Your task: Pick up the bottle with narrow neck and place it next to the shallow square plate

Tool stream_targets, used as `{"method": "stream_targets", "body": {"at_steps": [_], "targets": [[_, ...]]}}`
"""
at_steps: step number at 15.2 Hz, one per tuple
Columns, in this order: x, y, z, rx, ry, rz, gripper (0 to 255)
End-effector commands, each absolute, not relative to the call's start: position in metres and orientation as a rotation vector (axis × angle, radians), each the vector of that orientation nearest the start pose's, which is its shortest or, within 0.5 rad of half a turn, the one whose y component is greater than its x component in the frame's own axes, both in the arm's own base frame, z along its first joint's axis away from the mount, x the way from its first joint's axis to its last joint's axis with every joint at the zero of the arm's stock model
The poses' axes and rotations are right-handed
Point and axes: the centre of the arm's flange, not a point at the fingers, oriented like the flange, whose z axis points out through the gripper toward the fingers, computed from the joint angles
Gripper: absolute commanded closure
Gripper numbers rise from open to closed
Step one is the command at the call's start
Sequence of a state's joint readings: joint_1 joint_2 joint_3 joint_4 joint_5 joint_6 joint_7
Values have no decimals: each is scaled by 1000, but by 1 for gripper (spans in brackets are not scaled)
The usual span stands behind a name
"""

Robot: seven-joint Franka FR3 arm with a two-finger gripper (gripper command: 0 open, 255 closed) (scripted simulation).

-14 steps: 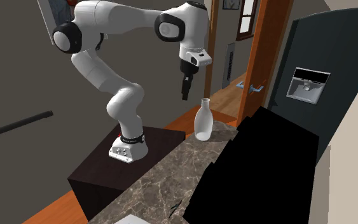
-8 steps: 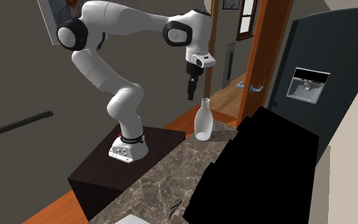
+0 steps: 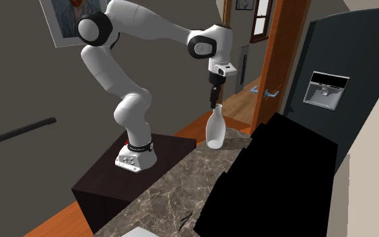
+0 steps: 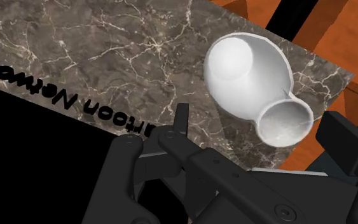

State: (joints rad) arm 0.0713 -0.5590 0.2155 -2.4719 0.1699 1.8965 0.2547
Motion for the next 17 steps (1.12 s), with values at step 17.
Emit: {"method": "stream_targets", "body": {"at_steps": [17], "targets": [[374, 160, 426, -3118, 122, 28, 0]]}}
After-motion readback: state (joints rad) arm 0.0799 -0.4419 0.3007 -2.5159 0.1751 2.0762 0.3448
